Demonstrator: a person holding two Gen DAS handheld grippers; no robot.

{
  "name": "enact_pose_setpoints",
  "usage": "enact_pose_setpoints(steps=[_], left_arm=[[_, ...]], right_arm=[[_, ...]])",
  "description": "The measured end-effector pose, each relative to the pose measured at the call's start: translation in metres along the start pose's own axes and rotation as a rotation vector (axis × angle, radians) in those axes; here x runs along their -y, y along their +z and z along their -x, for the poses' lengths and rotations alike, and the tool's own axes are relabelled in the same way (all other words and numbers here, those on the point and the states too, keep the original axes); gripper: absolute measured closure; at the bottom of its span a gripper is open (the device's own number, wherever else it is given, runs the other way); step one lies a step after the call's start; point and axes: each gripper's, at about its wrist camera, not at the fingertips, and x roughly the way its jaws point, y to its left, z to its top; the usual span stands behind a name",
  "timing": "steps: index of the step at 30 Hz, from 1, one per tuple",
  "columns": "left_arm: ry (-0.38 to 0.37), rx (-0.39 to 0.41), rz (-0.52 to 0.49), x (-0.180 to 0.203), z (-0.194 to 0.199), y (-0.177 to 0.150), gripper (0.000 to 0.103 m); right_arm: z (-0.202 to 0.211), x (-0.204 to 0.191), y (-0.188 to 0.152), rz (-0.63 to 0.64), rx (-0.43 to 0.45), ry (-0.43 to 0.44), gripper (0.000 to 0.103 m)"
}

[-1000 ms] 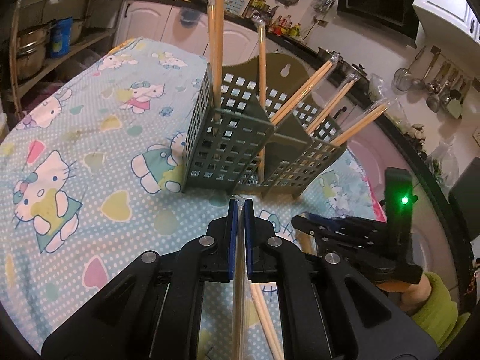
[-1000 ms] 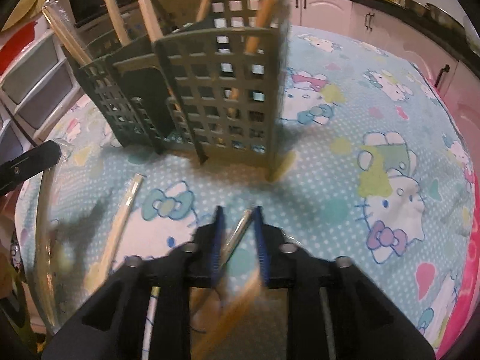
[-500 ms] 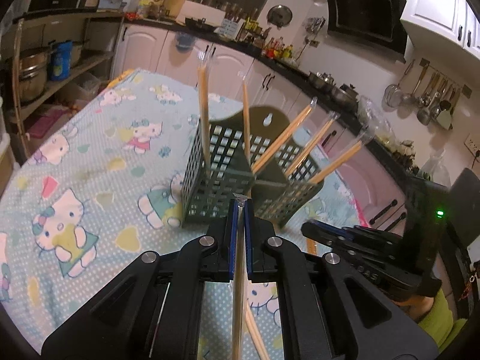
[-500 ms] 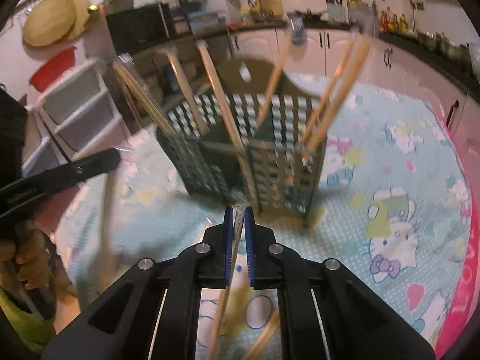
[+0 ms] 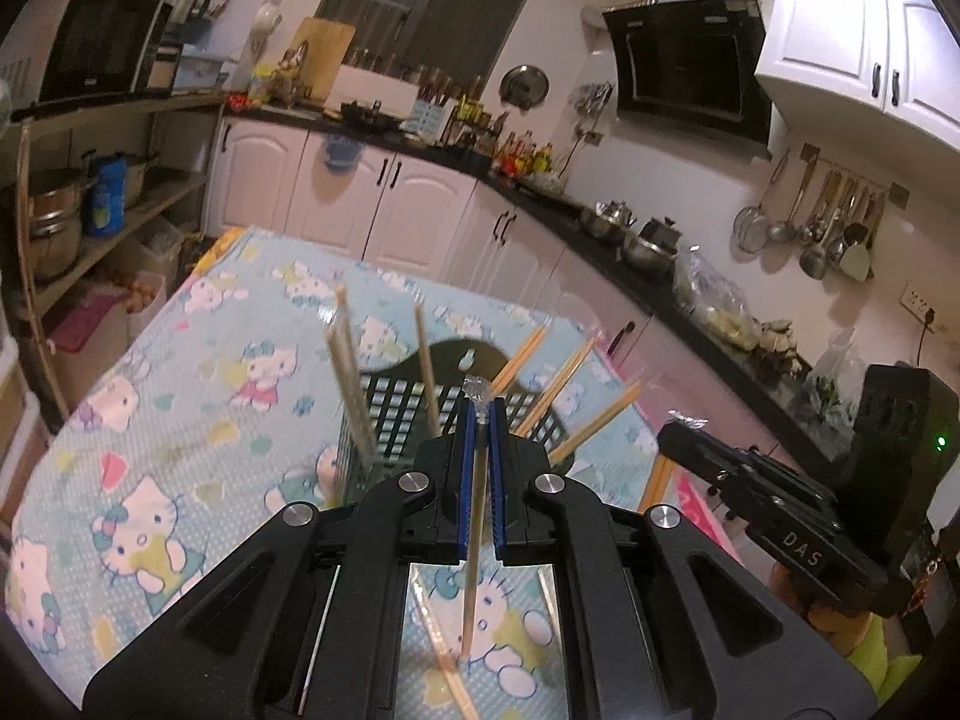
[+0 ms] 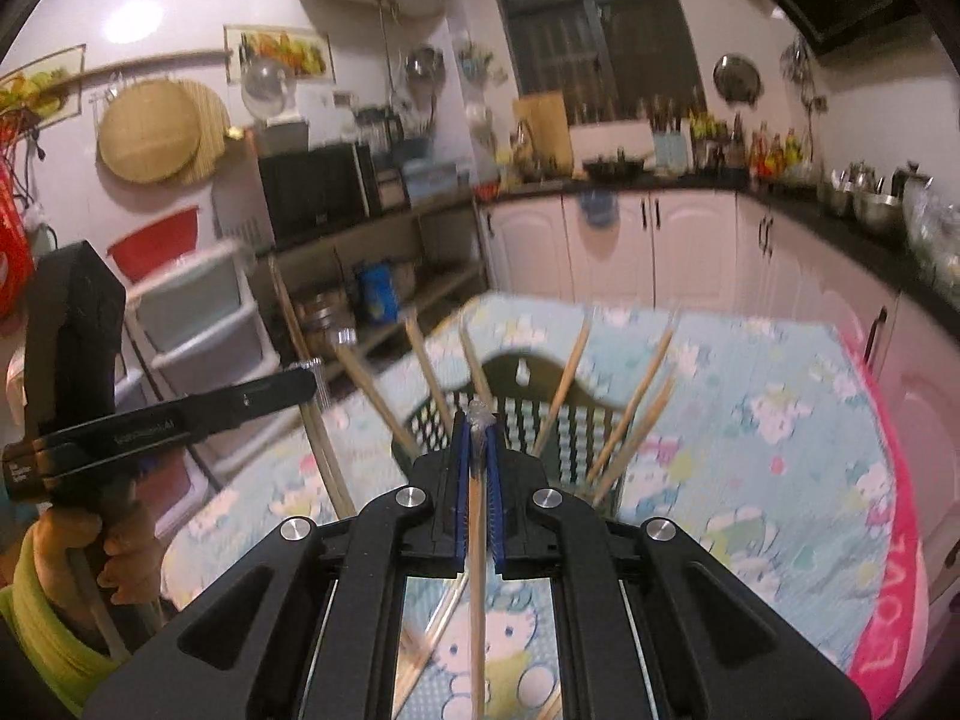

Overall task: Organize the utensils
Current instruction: 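Lift both held chopsticks upright and carry them above the caddy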

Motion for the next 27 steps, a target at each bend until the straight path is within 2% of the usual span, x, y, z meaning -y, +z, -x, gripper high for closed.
enact_pose_setpoints(steps=[10, 17, 27], left_arm=[[-0.01, 0.085, -0.039, 0.024, 0.01, 0.037, 0.102], [0.027, 0.161, -0.063, 0.033, 0.011, 0.061, 0.102], [0.06, 0.226, -0.053, 0.031, -0.004, 0.072, 0.102]], right_arm=[[0.026, 0.008, 0.038, 0.002, 0.171, -0.03, 0.097], [0.033, 0.02, 0.067, -0.016, 0.267, -0.034, 0.097], [0.018, 0.029, 0.096, 0.01, 0.347, -0.057, 0.097]])
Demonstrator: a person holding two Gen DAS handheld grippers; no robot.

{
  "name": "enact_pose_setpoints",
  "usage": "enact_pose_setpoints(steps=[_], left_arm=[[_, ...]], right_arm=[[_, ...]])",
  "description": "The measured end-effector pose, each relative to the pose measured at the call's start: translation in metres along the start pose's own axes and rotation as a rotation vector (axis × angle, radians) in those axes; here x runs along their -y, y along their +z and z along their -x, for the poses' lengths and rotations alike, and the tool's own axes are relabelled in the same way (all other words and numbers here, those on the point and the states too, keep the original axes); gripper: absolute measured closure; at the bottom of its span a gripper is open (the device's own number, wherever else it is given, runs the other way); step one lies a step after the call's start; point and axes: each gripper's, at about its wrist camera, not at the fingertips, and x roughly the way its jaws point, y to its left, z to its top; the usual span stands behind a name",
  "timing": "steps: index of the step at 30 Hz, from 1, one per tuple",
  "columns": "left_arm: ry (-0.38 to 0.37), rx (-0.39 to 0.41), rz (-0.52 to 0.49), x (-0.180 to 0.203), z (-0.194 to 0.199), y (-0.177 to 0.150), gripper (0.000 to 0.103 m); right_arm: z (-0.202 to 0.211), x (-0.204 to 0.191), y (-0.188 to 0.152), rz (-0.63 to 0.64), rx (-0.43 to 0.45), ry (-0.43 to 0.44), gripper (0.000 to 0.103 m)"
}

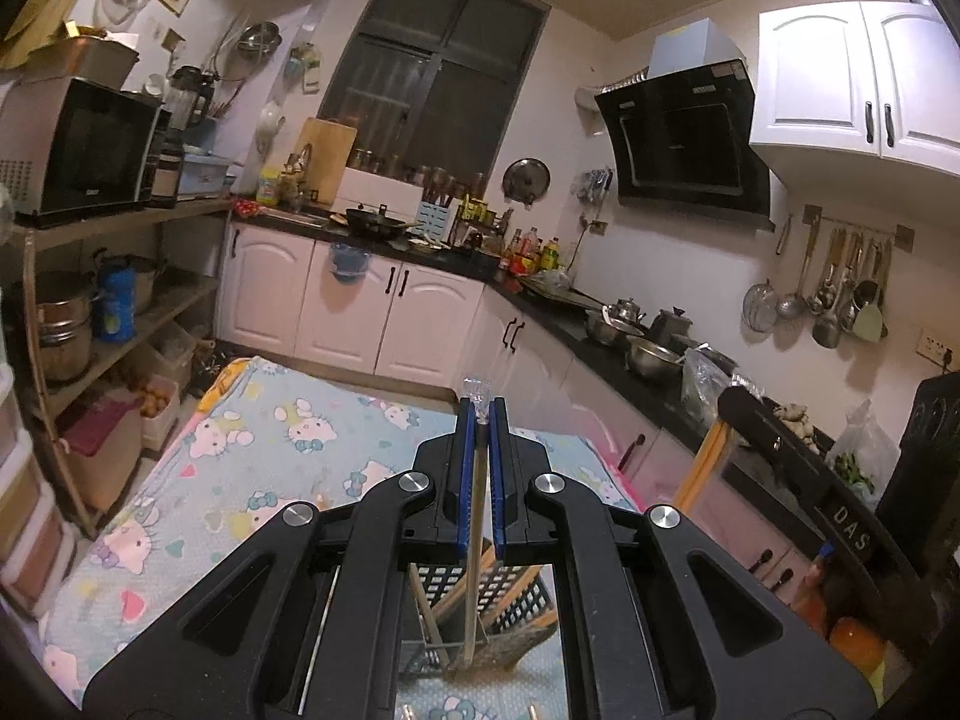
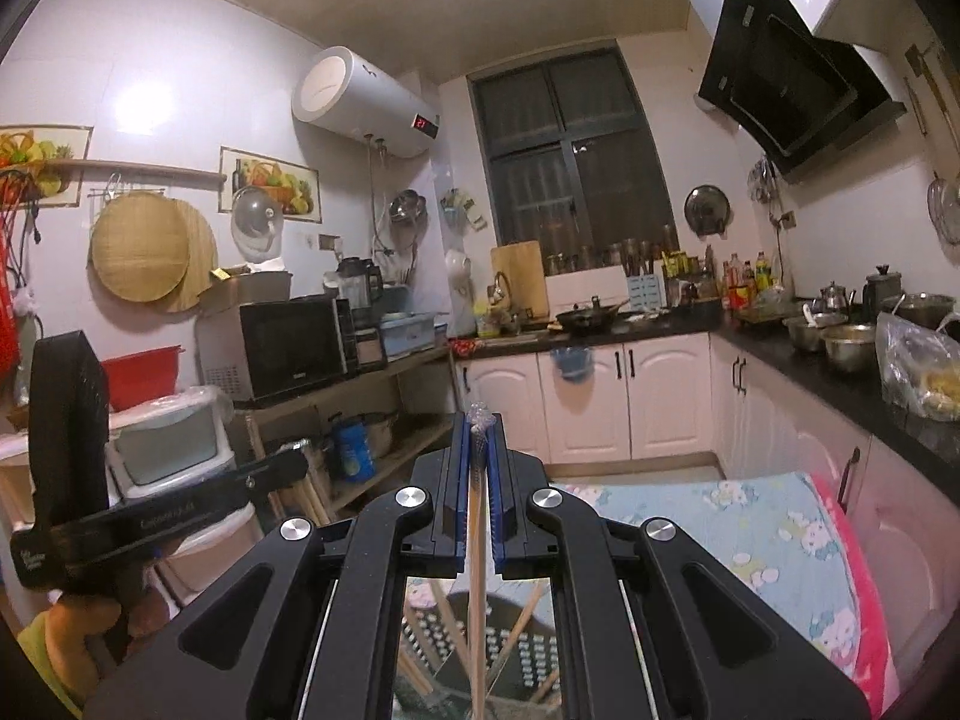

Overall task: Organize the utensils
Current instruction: 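Lift both held chopsticks upright and carry them above the caddy, then lower the left gripper's chopstick into the caddy while the right gripper lowers its own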

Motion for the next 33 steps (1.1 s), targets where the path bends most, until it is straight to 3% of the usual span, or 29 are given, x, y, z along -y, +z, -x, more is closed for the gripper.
enact_pose_setpoints(steps=[15, 23, 33], left_arm=[[0.067, -0.001, -0.029, 0.001, -0.036, -0.025, 0.102], [0.055, -0.011, -0.04, 0.003, -0.049, -0.036, 0.102], [0.037, 0.009, -0.033, 0.003, -0.065, -0.026, 0.102]], right_arm=[[-0.048, 0.014, -0.019, 0.0, 0.025, -0.062, 0.097], [-0.074, 0.02, -0.04, 0.0, -0.028, -0.09, 0.097], [-0.086, 0.029, -0.062, -0.023, -0.107, -0.114, 0.097]])
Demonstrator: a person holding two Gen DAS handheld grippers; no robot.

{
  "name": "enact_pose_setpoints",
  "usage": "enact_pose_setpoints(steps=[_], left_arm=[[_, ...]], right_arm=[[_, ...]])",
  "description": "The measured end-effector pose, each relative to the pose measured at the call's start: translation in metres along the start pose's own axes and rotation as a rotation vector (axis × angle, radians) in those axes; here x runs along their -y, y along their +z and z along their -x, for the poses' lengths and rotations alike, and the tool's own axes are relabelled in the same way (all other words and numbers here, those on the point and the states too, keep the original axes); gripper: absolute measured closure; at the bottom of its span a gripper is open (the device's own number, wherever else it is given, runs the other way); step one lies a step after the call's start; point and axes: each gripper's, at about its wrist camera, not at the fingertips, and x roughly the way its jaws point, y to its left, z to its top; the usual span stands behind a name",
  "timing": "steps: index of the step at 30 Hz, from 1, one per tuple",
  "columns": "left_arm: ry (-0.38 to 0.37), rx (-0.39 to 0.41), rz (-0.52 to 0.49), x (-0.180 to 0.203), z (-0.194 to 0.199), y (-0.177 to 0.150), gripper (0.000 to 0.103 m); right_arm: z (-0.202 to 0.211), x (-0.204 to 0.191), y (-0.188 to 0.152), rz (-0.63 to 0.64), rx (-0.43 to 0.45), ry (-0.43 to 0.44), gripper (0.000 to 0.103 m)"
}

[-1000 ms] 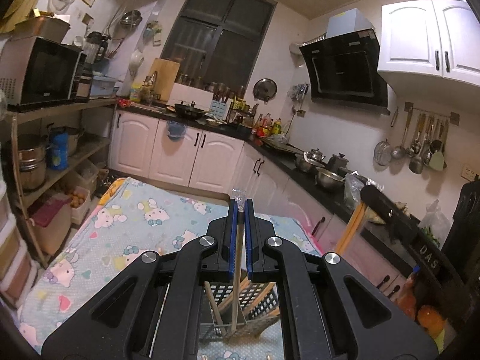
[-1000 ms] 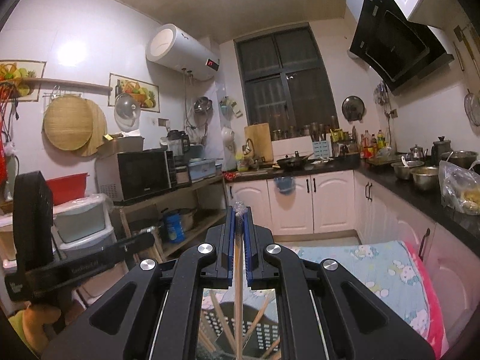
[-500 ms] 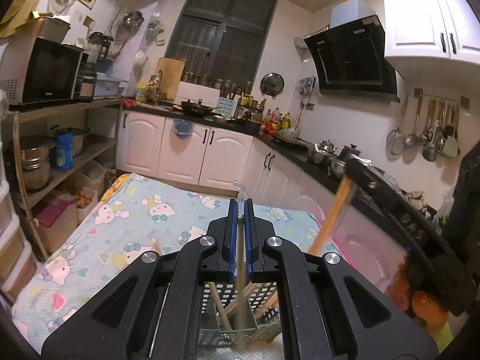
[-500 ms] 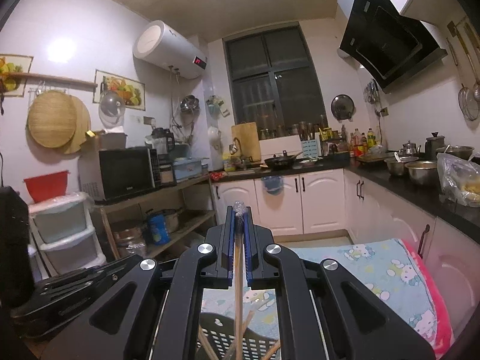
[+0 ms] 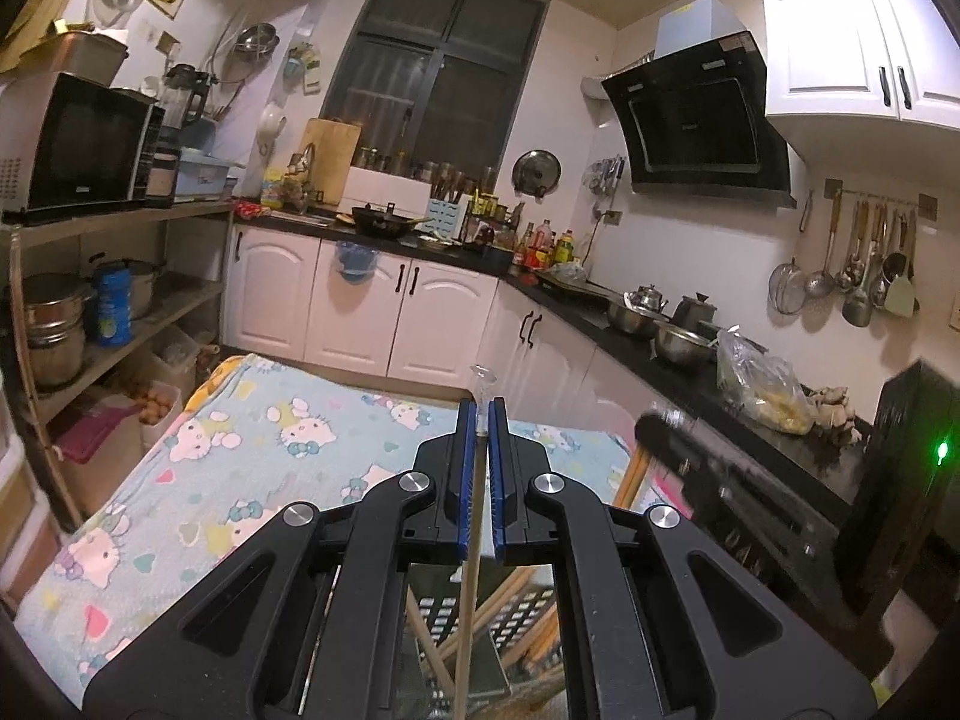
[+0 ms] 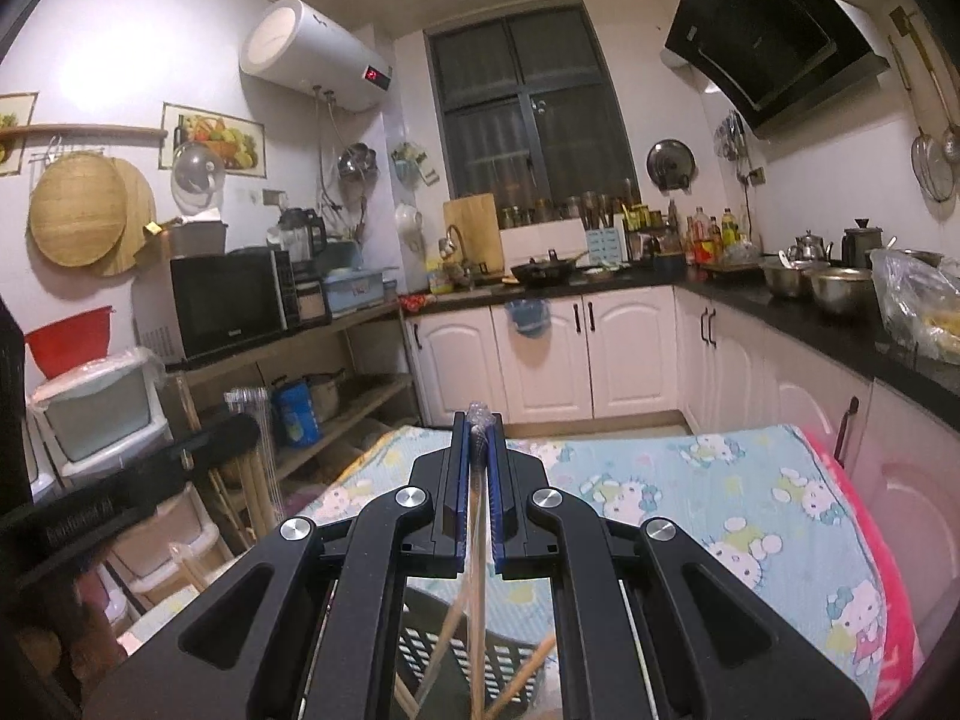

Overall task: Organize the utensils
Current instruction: 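Lower the left gripper's chopstick into the caddy while the right gripper lowers its own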

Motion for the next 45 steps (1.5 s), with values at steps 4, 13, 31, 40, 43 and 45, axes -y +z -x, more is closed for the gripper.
enact_pose_setpoints(steps=[4, 13, 31, 40, 43, 45], left_arm=[[0.005, 0.009, 0.007, -0.001, -0.005, 0.002, 0.102], [-0.007, 0.048, 0.031, -0.003, -0.011, 0.019, 0.102], [0.0, -0.075, 0.053, -0.011, -0.035, -0.024, 0.102], [-0.002, -0.117, 0.062, -0.016, -0.028, -0.036, 0.102], [-0.001, -0.126, 0.066, -0.018, -0.024, -0.039, 0.102], [-0.001, -0.141, 0.066, -0.018, -0.022, -0.04, 0.102]], right_arm=[[-0.007, 0.003, -0.008, -0.01, -0.029, -0.005, 0.097], [-0.014, 0.002, -0.008, -0.026, -0.02, -0.009, 0.097], [-0.01, 0.009, -0.026, -0.021, -0.063, -0.022, 0.096], [0.005, 0.017, -0.037, -0.035, -0.111, -0.035, 0.093], [0.012, 0.016, -0.039, -0.028, -0.121, -0.042, 0.09], [0.016, 0.014, -0.041, -0.019, -0.126, -0.046, 0.088]])
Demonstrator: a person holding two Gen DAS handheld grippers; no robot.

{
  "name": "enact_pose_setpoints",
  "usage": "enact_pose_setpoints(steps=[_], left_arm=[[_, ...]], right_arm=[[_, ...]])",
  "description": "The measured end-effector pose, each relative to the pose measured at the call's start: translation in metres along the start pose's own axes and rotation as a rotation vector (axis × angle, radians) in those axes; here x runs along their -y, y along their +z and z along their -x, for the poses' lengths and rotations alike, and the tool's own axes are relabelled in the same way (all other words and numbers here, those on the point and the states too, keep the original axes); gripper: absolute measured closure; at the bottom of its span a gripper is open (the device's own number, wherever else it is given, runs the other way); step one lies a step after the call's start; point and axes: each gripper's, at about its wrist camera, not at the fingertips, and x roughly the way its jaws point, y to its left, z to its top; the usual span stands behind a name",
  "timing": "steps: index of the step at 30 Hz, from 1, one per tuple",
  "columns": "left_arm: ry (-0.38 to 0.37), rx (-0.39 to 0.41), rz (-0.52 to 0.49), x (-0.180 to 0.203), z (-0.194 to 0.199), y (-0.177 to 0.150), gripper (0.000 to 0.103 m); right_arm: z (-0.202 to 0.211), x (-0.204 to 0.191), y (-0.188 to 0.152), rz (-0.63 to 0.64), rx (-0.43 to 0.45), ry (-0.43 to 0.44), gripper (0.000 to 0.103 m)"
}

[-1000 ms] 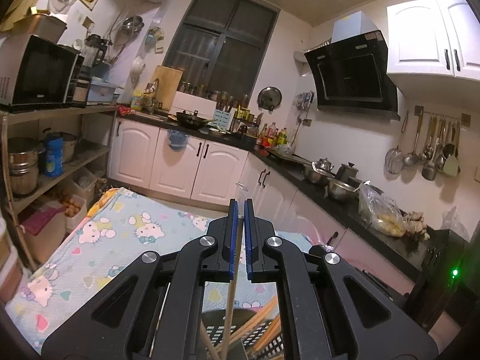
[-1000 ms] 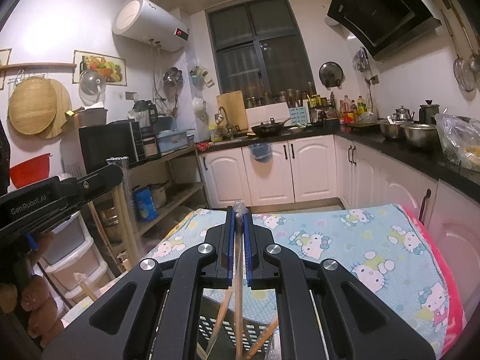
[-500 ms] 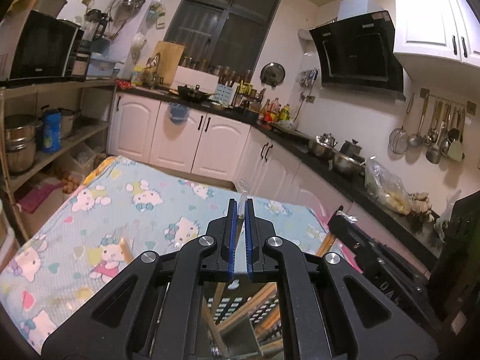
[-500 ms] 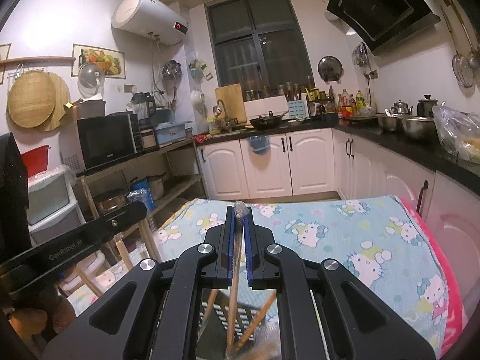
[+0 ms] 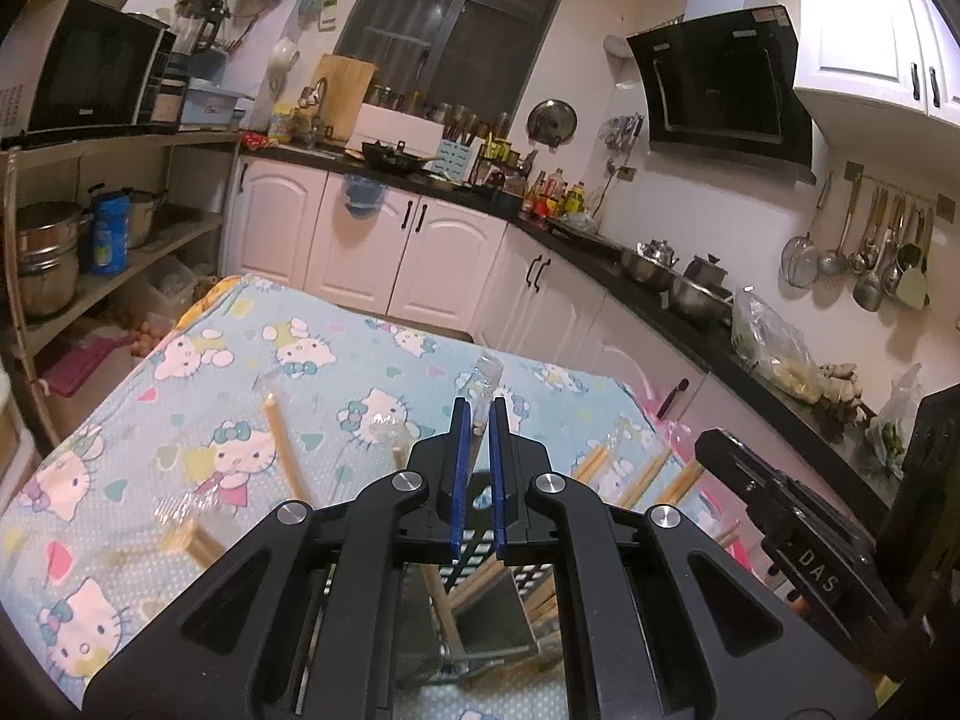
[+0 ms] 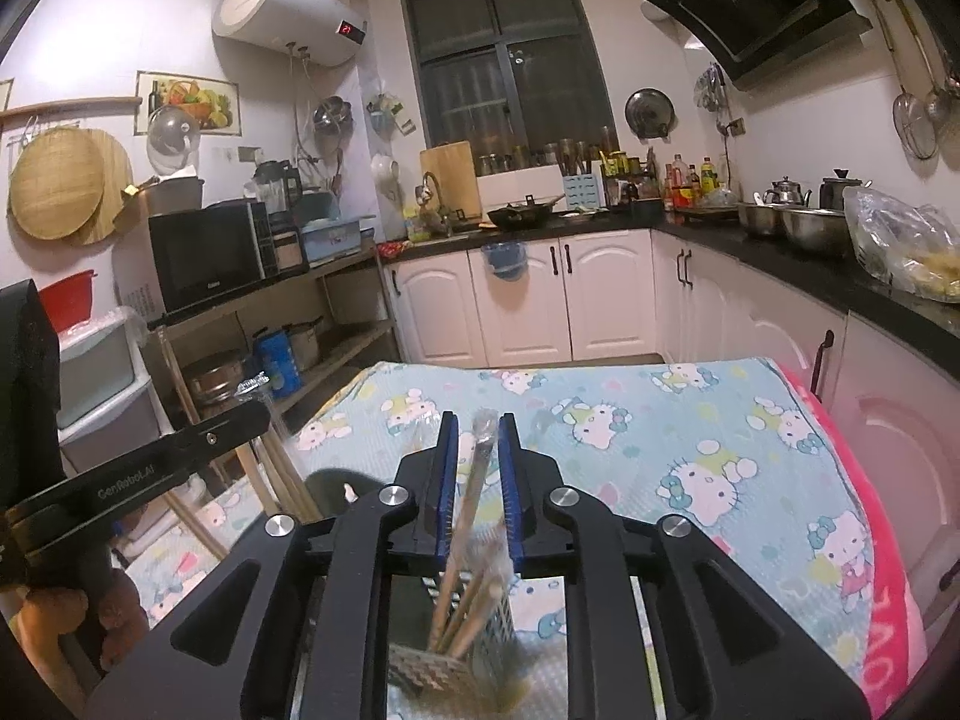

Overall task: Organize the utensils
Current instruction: 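Lower the left gripper's chopstick into the caddy while the right gripper lowers its own, then open the left gripper to release its chopstick while the right gripper opens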

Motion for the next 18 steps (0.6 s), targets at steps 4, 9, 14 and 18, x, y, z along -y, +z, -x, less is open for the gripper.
enact_pose_setpoints(steps=[4, 9, 14, 18], left_arm=[[-0.018, -0.031, 0.011, -0.001, 0.007, -0.003, 0.102], [-0.027, -0.056, 0.01, 0.0, 0.016, -0.008, 0.091], [-0.06, -0.075, 0.016, 0.0, 0.027, -0.012, 0.078], [-0.076, -0.083, 0.029, -0.001, 0.039, -0.016, 0.069]], right_arm=[[0.007, 0.001, -0.002, 0.008, -0.014, -0.013, 0.086], [0.014, 0.001, -0.005, 0.019, -0.031, -0.023, 0.08], [0.026, 0.0, -0.011, 0.023, -0.042, -0.016, 0.072], [0.034, -0.002, -0.015, 0.026, -0.054, -0.009, 0.067]])
